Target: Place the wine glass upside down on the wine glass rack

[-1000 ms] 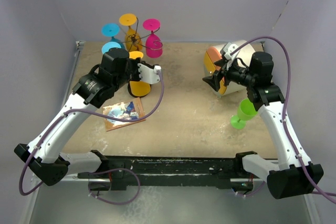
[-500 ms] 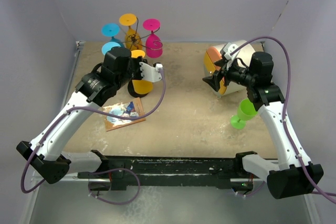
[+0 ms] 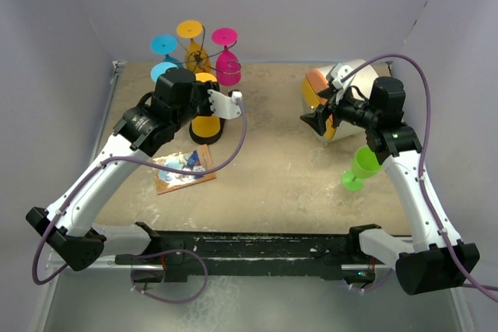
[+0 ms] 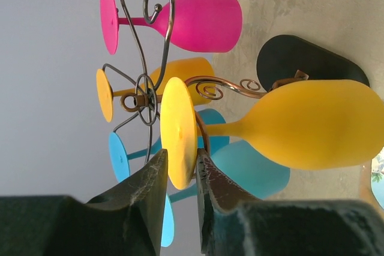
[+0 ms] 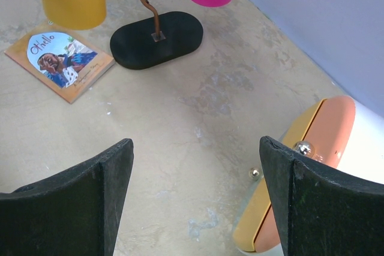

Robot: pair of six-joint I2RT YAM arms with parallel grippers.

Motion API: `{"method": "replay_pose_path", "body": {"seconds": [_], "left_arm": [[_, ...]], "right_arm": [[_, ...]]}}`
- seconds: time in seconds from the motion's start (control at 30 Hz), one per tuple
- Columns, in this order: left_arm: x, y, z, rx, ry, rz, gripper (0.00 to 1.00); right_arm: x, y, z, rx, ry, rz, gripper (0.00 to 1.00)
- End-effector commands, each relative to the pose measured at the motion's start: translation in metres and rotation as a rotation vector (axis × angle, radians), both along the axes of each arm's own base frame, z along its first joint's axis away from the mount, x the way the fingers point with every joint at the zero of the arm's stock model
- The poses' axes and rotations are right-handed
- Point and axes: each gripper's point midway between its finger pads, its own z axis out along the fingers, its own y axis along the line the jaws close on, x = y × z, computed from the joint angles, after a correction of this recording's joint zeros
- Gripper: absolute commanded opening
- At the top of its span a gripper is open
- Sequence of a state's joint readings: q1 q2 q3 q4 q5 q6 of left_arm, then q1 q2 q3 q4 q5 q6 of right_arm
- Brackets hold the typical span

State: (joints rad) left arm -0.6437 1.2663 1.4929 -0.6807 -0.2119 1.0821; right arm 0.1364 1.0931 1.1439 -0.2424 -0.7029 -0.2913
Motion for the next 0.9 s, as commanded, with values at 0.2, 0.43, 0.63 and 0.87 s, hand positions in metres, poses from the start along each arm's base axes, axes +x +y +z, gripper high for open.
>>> {"method": "replay_pose_path", "body": {"seconds": [0.2,0.43,0.63,0.87], "left_arm": [[-0.007,-0.012,0.021,-0.128,-0.001,-0.026,0.38],[-0.012,-0.017,0.023,-0.174,0.015,-0.042,0.42],[-0.019,-0.022,0.021,-0.213,0.046,-0.069,0.52],[-0.036,-0.024,0.02,-0.303,0.094,-0.087,0.7]], "right_arm": [[0.0,0.001,0.007,0.0,-0.031,0.022,0.88],[0.001,0.001,0.006,-0.002,-0.026,0.023,0.88],[0.001,0.0,0.007,-0.006,-0.03,0.018,0.88],[0.003,-0.011,0.014,-0.056,-0.046,-0.042,0.88]]}}
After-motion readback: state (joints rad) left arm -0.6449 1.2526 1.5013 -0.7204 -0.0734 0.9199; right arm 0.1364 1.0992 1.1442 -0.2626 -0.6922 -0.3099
